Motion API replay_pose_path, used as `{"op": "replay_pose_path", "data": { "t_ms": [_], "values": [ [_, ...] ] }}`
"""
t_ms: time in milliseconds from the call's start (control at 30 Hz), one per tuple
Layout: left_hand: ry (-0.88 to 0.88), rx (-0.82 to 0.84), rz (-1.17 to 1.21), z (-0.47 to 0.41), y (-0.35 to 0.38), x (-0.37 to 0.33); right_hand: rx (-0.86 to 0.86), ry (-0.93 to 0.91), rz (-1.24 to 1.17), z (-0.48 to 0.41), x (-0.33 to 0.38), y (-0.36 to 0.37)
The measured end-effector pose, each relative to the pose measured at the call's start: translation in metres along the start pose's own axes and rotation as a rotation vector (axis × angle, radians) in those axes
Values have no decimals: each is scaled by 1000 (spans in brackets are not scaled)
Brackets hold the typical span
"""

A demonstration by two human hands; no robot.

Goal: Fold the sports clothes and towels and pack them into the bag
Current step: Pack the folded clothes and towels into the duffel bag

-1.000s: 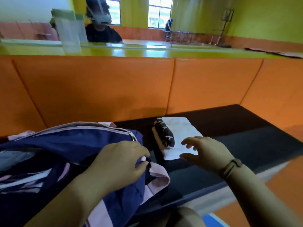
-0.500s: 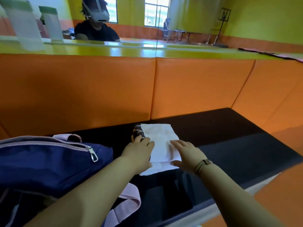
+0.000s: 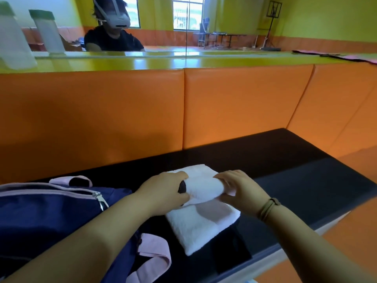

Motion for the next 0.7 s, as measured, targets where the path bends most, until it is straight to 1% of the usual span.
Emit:
{"op": "replay_pose_path", "data": {
  "t_ms": [100, 167, 267, 367, 500, 567, 633, 700],
  "values": [
    [-17, -16, 151, 15, -4, -1, 56, -13, -38, 10, 8, -14],
    [-33, 23, 195, 21, 3, 1, 117, -11, -6, 15, 11, -14],
    [-45, 133, 141, 27, 21, 4, 271, 29, 86, 20, 14, 1],
    [21, 211, 33, 32, 33, 0, 404, 71, 147, 17, 17, 15],
    [104, 296, -81, 44, 30, -7, 549, 84, 340, 4, 24, 20],
    [144, 284, -120, 52, 20, -6, 538, 33, 467, -2, 34, 21],
    [195, 194, -142, 60, 4, -3, 429, -102, 569, -1, 48, 23],
    [234, 83, -147, 72, -11, 1, 323, -250, 602, 9, 60, 32]
  ]
}}
Point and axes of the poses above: each hand's wrist, its own z-axis away from the middle knuckle, its own y-axis out of the palm, x = y × z, the point moved 4 cm from there along -z, towards the middle knuckle, and after that the axes turned 13 degrees about y, right-handed, at the moved point
